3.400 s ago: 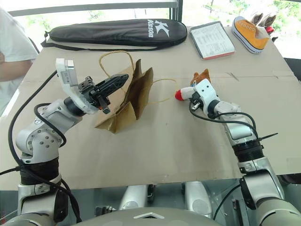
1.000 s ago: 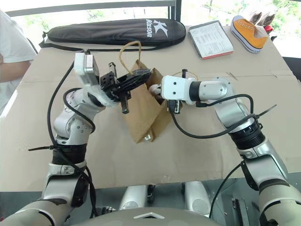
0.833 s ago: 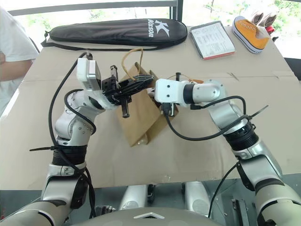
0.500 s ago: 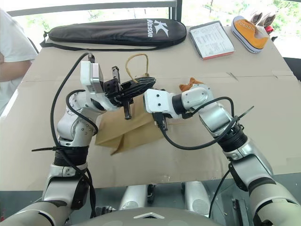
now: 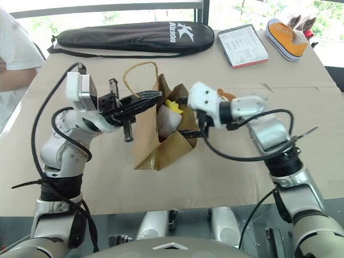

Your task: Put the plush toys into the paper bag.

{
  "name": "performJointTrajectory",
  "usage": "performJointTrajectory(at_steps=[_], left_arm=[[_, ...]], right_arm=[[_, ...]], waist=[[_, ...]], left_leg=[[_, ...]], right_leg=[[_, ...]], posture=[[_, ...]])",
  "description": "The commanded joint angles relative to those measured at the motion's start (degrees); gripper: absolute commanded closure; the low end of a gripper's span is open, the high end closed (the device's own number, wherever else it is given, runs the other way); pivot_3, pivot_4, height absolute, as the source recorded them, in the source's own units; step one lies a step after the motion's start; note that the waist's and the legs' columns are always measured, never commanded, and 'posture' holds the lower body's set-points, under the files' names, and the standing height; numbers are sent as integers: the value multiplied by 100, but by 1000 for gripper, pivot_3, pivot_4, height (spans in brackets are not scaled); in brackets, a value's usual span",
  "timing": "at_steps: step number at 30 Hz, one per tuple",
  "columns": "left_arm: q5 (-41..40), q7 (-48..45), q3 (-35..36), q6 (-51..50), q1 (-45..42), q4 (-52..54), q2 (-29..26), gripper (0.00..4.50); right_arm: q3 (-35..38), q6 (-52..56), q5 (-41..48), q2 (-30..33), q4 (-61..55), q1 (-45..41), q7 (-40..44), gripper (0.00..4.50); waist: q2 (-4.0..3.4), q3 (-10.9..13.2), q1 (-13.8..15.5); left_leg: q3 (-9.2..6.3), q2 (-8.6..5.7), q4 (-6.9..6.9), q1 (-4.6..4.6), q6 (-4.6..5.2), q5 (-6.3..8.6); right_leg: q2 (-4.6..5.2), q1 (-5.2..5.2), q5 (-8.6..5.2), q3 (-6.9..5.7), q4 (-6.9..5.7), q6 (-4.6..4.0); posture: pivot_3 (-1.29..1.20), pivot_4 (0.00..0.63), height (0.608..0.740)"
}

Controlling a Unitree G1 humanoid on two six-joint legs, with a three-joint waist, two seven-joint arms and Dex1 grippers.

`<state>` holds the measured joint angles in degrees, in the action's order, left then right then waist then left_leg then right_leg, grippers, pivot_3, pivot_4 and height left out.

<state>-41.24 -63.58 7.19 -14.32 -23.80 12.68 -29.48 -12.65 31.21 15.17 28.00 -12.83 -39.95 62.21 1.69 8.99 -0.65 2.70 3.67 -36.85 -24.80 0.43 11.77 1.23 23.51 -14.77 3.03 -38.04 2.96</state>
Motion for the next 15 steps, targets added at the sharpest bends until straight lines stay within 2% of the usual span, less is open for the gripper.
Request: performJointTrajectory(at_steps=[1, 11, 13, 15], left_arm=[[51, -197, 34, 160, -166, -102, -90, 4500], [798, -1554, -2, 1072, -1379, -1977, -935, 4500], [925, -1571, -34, 1188, -1563, -2134, -943, 4500], [981, -1536, -67, 1234, -1602, -2111, -882, 4500]], right_arm=[[464, 512, 518, 149, -512, -2, -150, 175], [1774, 961, 816, 108, 394, -522, -1570, 175], [1966, 1095, 979, 59, 636, -697, -1715, 175], [1845, 1149, 863, 143, 924, -731, -1769, 175]], waist=[[0, 0, -4], [-1, 1, -8], [-2, 1, -9], [-2, 1, -10]], left_leg=[[0, 0, 0, 1, 0, 0], [2, 0, 2, -2, 0, 0], [3, 0, 3, -5, 1, 0], [3, 0, 6, -5, 1, 0]], right_leg=[[0, 0, 0, 0, 0, 0], [-6, 3, -1, 1, 3, -1], [-6, 5, 0, 2, 5, -1], [-6, 5, 0, 2, 7, -1]], posture=[[0, 150, 740], [0, 150, 740], [0, 150, 740], [0, 150, 740]])
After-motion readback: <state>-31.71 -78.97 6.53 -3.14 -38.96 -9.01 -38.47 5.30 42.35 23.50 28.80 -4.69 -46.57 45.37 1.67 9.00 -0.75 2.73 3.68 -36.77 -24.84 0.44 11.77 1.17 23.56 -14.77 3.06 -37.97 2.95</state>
